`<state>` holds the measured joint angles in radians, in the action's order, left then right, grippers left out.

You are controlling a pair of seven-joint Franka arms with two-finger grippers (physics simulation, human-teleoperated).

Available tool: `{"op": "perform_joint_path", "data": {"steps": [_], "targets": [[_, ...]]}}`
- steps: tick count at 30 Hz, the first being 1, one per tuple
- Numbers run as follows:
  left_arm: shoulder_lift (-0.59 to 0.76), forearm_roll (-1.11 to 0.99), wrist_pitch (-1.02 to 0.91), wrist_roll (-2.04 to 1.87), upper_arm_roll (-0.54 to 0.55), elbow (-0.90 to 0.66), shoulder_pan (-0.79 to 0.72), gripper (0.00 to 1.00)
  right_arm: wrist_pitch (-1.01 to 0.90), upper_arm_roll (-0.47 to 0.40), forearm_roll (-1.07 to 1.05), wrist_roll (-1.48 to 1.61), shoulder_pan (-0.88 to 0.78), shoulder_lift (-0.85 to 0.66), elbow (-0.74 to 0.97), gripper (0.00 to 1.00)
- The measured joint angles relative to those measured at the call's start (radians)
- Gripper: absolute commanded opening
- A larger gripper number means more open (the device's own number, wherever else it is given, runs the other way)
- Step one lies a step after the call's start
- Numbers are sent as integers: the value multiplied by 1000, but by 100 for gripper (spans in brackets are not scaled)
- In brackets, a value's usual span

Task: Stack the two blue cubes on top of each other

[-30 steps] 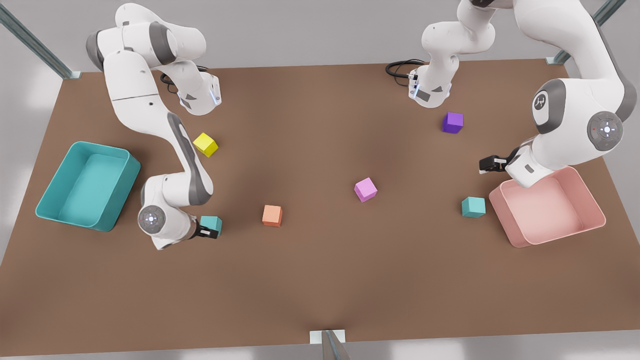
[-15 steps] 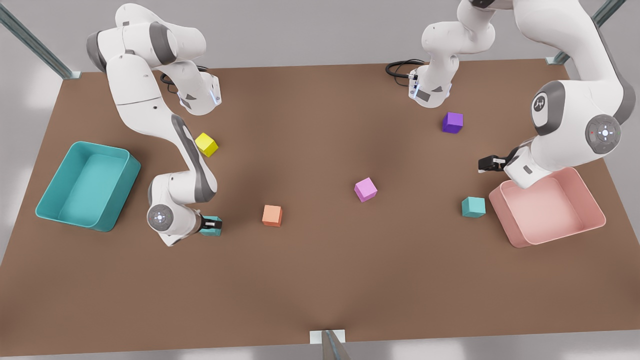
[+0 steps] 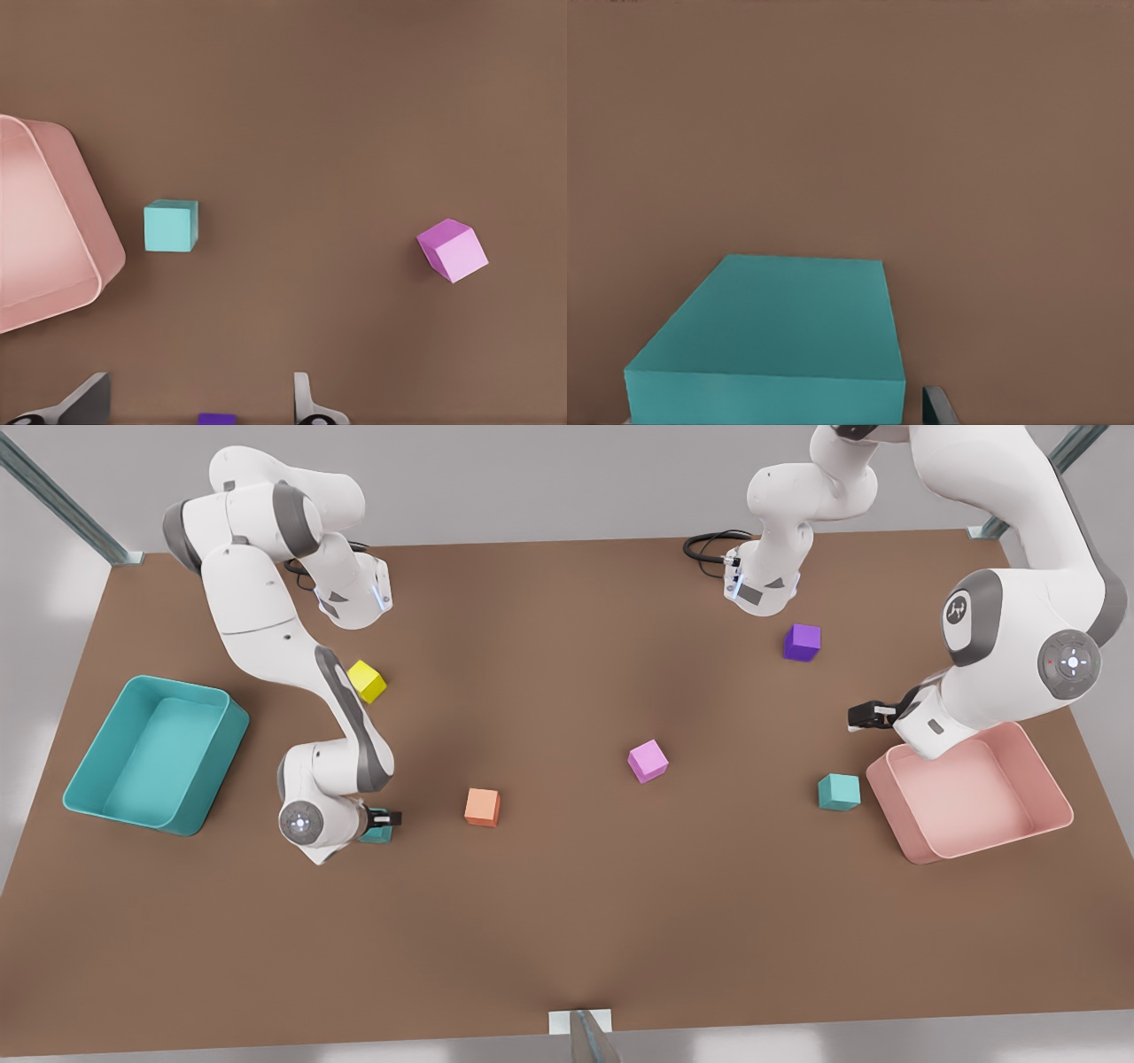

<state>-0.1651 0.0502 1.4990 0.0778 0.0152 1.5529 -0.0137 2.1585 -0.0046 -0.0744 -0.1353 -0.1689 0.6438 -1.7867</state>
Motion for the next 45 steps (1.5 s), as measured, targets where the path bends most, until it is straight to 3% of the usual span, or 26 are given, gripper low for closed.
{"op": "perform_joint_path", "data": {"steps": [4, 8, 11, 16, 21, 27, 31, 35, 39, 43, 45], "targets": [[0, 0, 0, 0, 0, 1, 0, 100, 8, 0, -3, 12, 3, 13, 13, 99], [0, 0, -3, 0, 0, 0, 1, 100, 15, 0, -10, 23, 4, 21, 23, 67], [0, 0, -7, 0, 0, 0, 0, 100, 18, 0, -19, 33, 5, 21, 30, 64], [0, 0, -11, 0, 0, 0, 0, 100, 9, 20, -25, 47, 1, 2, 66, 64], [0, -1, -13, -1, 0, 0, 0, 100, -38, 106, -59, 26, -40, 0, 242, 64], [1, 0, -15, -1, 0, 0, 0, 100, -63, 141, -71, -104, -213, 224, 639, 64], [-45, 0, -7, -1, 2, 0, 29, 100, -34, 150, -71, -224, -315, 339, 764, 64], [-191, -5, 102, 3, -1, 19, 120, 100, 16, 147, -70, -328, -349, 391, 784, 64], [-222, -9, 321, 33, -6, 202, 125, 100, 61, 146, -67, -413, -367, 447, 816, 64], [-257, -9, 495, 77, -6, 262, 118, 100, 114, 151, -67, -482, -399, 487, 847, 65], [-267, -9, 549, 101, -6, 278, 113, 100, 130, 150, -63, -514, -406, 497, 855, 100]]}}
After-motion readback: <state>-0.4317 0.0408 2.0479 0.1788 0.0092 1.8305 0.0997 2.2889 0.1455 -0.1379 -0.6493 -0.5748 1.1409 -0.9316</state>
